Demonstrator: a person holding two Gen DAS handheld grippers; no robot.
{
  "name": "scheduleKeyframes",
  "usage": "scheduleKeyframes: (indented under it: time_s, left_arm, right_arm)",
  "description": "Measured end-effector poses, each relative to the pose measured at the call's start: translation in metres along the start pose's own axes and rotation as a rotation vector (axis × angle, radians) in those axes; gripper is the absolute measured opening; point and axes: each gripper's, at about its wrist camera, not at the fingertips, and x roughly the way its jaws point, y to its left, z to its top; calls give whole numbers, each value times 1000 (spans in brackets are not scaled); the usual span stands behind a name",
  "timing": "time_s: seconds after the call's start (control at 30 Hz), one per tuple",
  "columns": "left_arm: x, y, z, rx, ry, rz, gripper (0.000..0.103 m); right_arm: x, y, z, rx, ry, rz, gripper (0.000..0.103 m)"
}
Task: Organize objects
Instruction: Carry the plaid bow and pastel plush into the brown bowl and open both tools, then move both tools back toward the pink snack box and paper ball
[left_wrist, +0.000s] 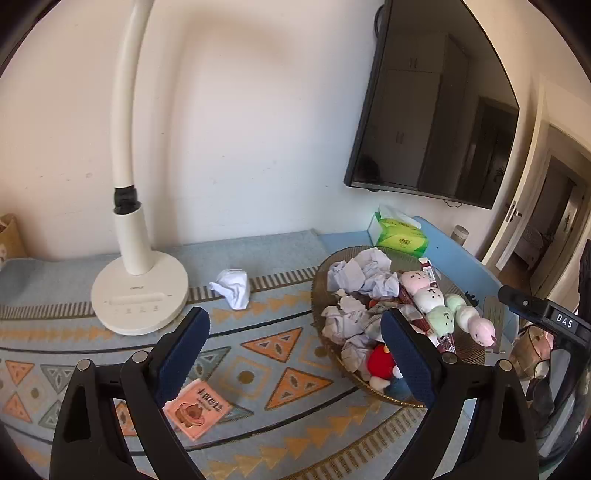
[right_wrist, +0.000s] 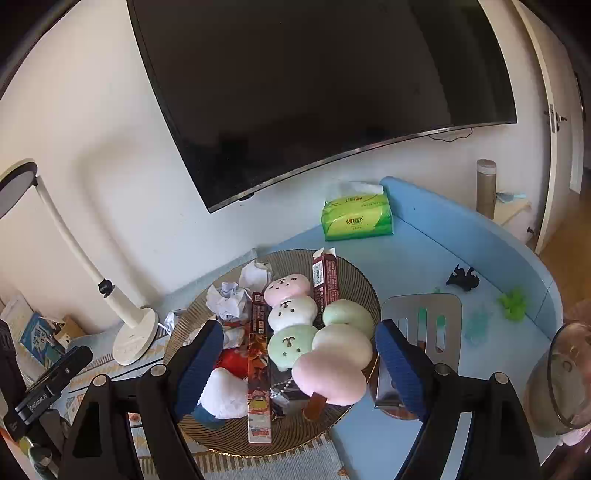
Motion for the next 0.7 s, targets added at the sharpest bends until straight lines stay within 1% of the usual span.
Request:
scheduleKeyframes:
  time_s: [0.13, 0.2, 0.23, 0.27, 0.37, 0.43, 0.5, 0.53, 0.63, 0.7]
  left_arm:
    - [-39, 47, -15, -76, -23, 75, 94]
    - [-57, 71, -26, -124, -35, 113, 96]
    - [-65, 83, -32, -149, -37, 132, 101]
    - [-71, 95, -39, -176, -37, 148, 102]
    - [-81, 126, -65, -249, -27, 181, 102]
    - [-81, 137, -85, -264, -19, 235, 102]
    - [-72, 142, -101, -248, 29, 268, 102]
    - [-68, 143, -108, -236, 43, 291, 102]
    - [-59, 141, -121, -181, 71, 361, 102]
    - [-52, 138, -124, -160, 93, 421, 102]
  right_arm:
    - [-25, 19, -15, -17, -19, 71, 85]
    - [-30, 36, -28, -34, -13, 134, 92]
    - [-31, 47, -36, -49, -4, 164, 96]
    - [-30, 59, -46, -70, 10, 190, 97]
    - [-14, 100, -81, -175, 84, 240, 97]
    - [4, 124, -107, -241, 142, 234, 97]
    - [24, 141, -129, -291, 198, 234, 97]
    - [34, 147, -138, -316, 217, 219, 97]
    - [57, 161, -160, -426, 223, 117, 97]
    - [70, 161, -167, -443, 242, 77, 97]
